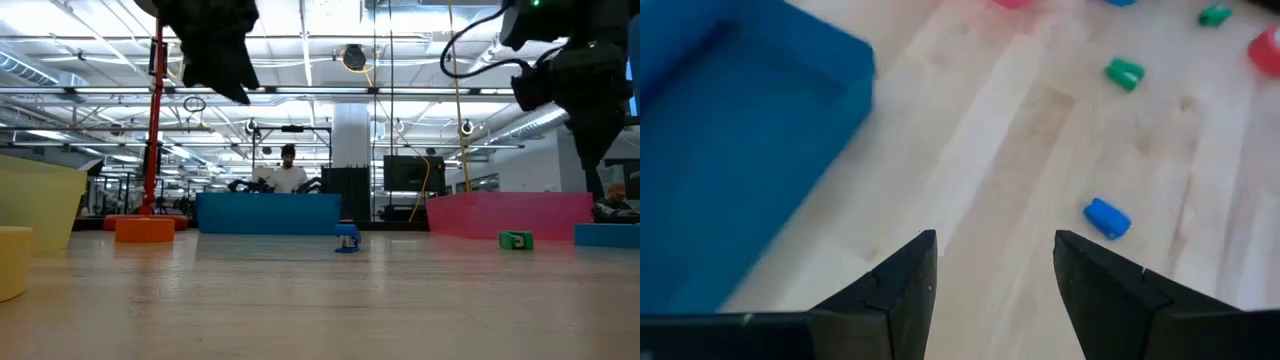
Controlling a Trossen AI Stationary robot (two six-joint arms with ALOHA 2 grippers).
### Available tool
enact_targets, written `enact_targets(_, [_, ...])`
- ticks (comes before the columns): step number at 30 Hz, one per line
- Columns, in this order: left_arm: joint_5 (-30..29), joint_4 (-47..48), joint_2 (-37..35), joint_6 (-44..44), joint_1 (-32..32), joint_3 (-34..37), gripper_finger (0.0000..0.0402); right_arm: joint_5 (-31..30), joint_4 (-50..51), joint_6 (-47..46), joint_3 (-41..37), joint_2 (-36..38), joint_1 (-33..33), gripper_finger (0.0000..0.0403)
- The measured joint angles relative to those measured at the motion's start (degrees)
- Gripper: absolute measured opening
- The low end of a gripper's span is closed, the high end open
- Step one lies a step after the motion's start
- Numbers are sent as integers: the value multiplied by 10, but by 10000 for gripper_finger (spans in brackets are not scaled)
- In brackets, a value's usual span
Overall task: Pick and place Stapler, Stapler remover, tape
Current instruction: Put the green stapler into the yellow bin
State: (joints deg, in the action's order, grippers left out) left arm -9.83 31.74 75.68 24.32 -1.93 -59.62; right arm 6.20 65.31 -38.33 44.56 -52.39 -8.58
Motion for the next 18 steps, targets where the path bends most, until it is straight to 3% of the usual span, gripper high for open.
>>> enact_targets(9, [94, -220, -34, 8, -37, 148, 202, 0, 18, -78, 0, -55, 0, 201])
enact_targets(18, [98, -265, -135, 9, -64, 216, 202, -8, 1, -127, 0, -103, 0, 201])
